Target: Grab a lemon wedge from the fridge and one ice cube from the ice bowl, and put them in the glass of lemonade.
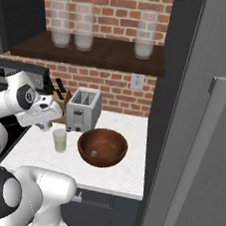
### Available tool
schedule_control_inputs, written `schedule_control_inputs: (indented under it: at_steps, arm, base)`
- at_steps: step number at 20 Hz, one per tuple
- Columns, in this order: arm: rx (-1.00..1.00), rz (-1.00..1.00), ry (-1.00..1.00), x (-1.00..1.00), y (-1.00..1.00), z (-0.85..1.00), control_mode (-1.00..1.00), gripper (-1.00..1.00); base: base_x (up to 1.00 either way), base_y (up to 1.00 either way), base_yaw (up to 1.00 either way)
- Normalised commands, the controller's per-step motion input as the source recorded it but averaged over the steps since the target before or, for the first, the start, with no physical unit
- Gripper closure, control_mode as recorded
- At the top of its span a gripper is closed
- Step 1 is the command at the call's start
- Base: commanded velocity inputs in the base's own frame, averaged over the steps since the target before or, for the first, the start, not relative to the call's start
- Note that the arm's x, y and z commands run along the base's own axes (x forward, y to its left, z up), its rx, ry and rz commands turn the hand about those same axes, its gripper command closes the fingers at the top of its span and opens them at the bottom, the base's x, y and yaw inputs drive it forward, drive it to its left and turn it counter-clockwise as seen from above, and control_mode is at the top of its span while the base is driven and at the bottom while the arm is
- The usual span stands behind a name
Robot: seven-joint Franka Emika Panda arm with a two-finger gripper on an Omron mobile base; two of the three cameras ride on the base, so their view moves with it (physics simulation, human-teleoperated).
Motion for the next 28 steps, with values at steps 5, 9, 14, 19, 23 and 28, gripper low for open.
schedule_control_inputs:
  at_steps: [5,9,14,19,23,28]
  arm:
    - [-0.06,0.00,0.00,0.12,-0.01,-0.04,-1.00,1.00]
    - [-0.01,0.00,0.00,0.19,-0.15,-0.04,-1.00,1.00]
    - [0.00,0.00,0.00,0.25,-0.25,-0.15,-1.00,1.00]
    - [0.00,0.00,0.00,0.25,-0.12,-0.34,-1.00,1.00]
    - [-0.02,0.00,0.00,0.30,0.00,-0.42,-1.00,1.00]
    - [-0.02,0.00,0.00,0.31,0.01,-0.27,-1.00,1.00]
  base:
    - [0.00,0.00,0.00]
    - [0.00,0.00,0.00]
    - [0.00,0.00,0.00]
    - [0.00,0.00,0.00]
    - [0.00,0.00,0.00]
    - [0.00,0.00,0.00]
